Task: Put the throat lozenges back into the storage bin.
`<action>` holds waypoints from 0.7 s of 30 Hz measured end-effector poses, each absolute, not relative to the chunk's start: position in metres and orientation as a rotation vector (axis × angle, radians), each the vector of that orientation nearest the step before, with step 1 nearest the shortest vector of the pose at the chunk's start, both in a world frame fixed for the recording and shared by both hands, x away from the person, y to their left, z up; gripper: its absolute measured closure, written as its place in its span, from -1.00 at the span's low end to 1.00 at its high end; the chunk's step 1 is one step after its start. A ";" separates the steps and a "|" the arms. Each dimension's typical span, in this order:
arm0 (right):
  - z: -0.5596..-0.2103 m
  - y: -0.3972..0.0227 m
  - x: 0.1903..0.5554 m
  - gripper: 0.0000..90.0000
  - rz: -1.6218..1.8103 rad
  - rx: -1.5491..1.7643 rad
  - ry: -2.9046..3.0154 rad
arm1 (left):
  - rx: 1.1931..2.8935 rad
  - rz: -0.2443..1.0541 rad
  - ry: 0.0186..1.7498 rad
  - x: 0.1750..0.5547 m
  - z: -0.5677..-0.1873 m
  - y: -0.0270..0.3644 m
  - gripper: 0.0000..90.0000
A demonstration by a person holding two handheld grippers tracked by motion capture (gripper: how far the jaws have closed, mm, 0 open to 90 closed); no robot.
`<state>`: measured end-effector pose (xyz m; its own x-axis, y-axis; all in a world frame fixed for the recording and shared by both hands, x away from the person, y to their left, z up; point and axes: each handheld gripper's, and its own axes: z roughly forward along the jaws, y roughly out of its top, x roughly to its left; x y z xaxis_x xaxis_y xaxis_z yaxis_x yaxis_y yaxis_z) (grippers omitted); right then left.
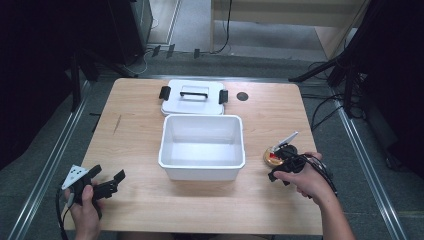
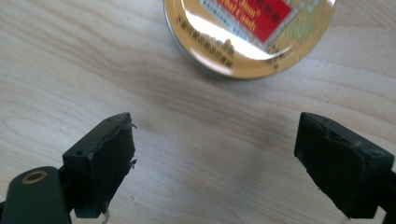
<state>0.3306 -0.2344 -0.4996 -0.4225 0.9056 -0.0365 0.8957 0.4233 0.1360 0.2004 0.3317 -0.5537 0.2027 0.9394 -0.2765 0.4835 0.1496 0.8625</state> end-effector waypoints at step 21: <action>-0.500 -0.216 0.381 -0.81 0.075 1.792 2.479 | 1.487 0.568 1.427 0.201 -0.554 0.332 -1.00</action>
<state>0.3806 -0.2155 -0.5003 -0.3116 0.9495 -0.0373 0.9455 0.3137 0.0874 0.2012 0.3319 -0.5538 0.2063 0.9379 -0.2789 0.4900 0.1477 0.8591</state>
